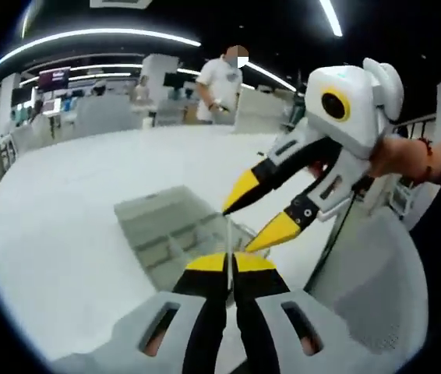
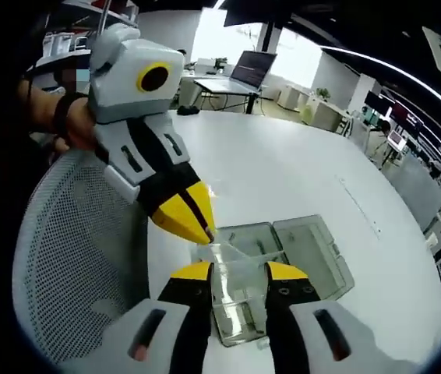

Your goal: Insert the divider into the dual guide fixture by aligning both edges with the guide slots and pushing it downward to the bottom, including one-sided entry, uneven engagement, binding, and posture correction.

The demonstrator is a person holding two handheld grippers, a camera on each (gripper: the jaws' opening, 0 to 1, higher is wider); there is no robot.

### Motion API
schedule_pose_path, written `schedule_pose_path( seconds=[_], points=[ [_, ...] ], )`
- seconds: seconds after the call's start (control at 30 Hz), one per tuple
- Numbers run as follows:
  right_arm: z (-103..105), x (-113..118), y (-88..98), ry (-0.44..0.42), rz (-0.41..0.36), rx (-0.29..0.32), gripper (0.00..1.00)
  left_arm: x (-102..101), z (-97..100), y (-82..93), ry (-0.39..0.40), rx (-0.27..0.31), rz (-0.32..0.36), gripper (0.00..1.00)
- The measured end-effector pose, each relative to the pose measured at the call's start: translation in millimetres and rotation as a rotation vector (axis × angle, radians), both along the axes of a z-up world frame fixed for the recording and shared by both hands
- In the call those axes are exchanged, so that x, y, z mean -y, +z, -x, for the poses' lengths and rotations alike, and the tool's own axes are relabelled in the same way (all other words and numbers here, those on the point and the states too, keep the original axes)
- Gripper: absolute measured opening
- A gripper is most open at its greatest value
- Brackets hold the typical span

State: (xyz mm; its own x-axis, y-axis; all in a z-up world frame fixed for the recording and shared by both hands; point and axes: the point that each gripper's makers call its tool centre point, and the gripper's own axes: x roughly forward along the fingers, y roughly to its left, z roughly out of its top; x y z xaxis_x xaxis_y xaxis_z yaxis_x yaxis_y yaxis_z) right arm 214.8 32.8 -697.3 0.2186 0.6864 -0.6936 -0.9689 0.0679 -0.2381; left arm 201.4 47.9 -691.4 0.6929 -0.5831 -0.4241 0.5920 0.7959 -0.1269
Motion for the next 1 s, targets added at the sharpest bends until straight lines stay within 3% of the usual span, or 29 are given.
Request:
schedule_pose_path(
  seconds=[0.27, 0.33, 0.5, 0.77, 0.87, 1.0],
  points=[
    [6.9, -5.4, -8.2, 0.086, 0.062, -0.016, 0.17, 3.1, 4.8, -1.8, -0.049, 0.015, -0.066, 0.0],
    [9.2, -5.9, -8.9, 0.102, 0.067, -0.026, 0.15, 5.3, 6.6, -0.3, -0.085, 0.048, -0.104, 0.0],
    [17.7, -5.0, -12.3, 0.168, 0.103, -0.034, 0.1, 9.5, 12.9, -1.8, -0.139, 0.042, -0.134, 0.0],
    [26.4, -2.6, -10.9, 0.227, 0.108, -0.058, 0.05, 13.6, 15.4, -1.5, -0.25, 0.106, -0.209, 0.0],
    [29.6, -1.5, -10.6, 0.259, 0.117, -0.055, 0.03, 18.9, 16.5, 1.2, -0.288, 0.133, -0.216, 0.0],
    [27.3, 2.4, -12.7, 0.238, 0.129, -0.073, 0.0, 21.8, 15.1, 7.1, -0.298, 0.155, -0.206, 0.0]
  ],
)
